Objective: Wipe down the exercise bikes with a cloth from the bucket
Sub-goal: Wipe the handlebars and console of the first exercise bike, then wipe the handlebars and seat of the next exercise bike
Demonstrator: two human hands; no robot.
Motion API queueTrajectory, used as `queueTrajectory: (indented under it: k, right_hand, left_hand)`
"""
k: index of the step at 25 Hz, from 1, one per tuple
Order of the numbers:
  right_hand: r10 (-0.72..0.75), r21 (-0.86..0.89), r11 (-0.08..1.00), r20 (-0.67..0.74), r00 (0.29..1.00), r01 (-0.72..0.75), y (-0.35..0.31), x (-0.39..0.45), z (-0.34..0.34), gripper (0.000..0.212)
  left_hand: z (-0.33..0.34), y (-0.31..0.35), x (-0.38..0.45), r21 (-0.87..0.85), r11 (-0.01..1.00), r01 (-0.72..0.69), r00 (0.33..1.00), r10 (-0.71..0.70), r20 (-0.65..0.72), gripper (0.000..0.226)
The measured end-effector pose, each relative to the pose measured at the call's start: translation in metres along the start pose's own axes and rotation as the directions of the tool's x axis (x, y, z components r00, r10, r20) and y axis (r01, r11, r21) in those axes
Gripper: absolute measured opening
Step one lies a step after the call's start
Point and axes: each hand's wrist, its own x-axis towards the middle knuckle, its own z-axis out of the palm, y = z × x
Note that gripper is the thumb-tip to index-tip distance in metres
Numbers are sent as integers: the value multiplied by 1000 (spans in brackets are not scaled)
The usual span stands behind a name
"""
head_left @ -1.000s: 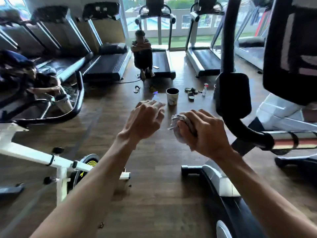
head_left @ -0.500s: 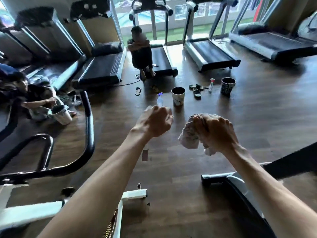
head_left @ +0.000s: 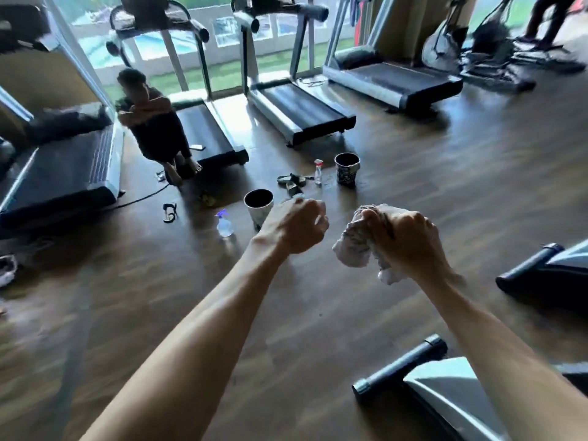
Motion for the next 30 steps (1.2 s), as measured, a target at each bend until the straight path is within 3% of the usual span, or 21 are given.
queueTrajectory:
  k: [6,11,14,20,25,30]
  right_hand:
    - [151,-99,982,-117,981,-163,68,121,11,55]
    - [243,-169,934,-347,906,-315,147,208,3,61]
    - [329,-190,868,-473,817,-459,200,237,-22,67]
    - [469,-163,672,-662,585,-722,327,249,-82,66]
    - [480,-112,508,-787,388,-854,429,242,-152,67]
    - [491,-38,291,-852,183,-956,503,227,-215,55]
  left_hand:
    - [19,1,193,2,966,-258,965,258,54,34]
    - [48,43,355,-16,866,-500,862,499,90,34]
    - [72,100,438,-59,766,-640,754,641,140,30]
    - [145,259,556,-172,503,-847,477,862,170,23]
    - [190,410,619,-256,300,-919,269,951,151,23]
    - [237,554,649,-333,117,-936,74,987,140,28]
